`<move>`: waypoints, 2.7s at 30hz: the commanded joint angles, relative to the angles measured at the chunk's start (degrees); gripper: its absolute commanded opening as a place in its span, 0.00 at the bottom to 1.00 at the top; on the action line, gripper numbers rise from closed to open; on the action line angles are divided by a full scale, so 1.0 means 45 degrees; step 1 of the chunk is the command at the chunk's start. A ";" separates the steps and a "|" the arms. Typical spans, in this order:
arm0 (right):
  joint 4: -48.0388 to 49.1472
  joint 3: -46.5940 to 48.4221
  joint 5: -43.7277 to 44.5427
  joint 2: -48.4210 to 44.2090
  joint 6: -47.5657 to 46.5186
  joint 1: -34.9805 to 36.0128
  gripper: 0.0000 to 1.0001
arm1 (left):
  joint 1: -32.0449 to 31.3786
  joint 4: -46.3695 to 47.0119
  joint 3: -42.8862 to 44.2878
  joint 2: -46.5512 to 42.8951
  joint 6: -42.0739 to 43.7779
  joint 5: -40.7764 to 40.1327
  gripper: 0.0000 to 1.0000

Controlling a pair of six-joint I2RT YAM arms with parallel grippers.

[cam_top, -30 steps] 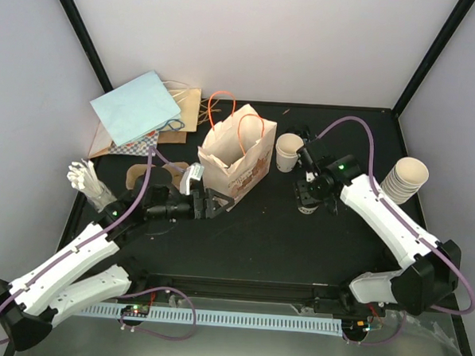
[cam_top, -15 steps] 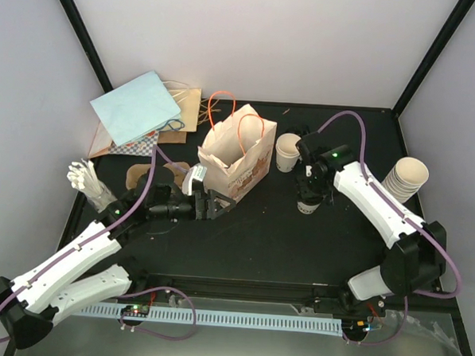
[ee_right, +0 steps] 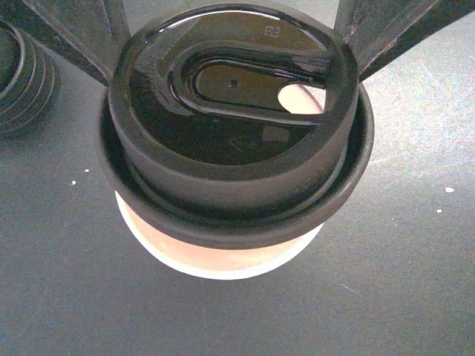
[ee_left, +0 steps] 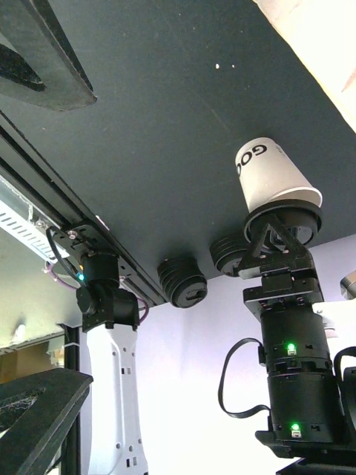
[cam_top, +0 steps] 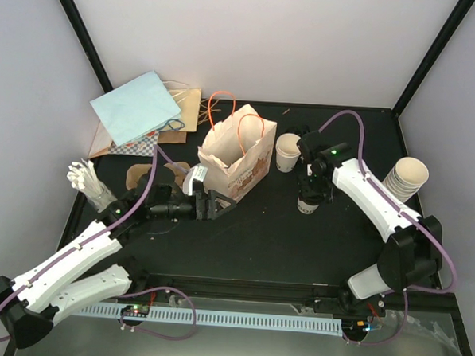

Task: Pack the takeout coffee

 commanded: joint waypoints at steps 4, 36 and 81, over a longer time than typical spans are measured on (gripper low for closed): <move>0.0041 0.0357 0.0409 0.0239 -0.0153 -0.0107 0.68 | 0.0056 -0.0028 0.0122 0.0030 0.0213 0.0360 0.98; 0.0225 0.0660 0.0443 0.0914 -0.0271 -0.0419 0.80 | 0.0057 -0.0105 0.0200 0.0072 0.0266 0.0423 0.98; 0.0164 0.0904 0.0151 0.1040 -0.0077 -0.0722 0.76 | 0.0058 -0.0205 0.0318 0.0091 0.0289 0.0526 0.98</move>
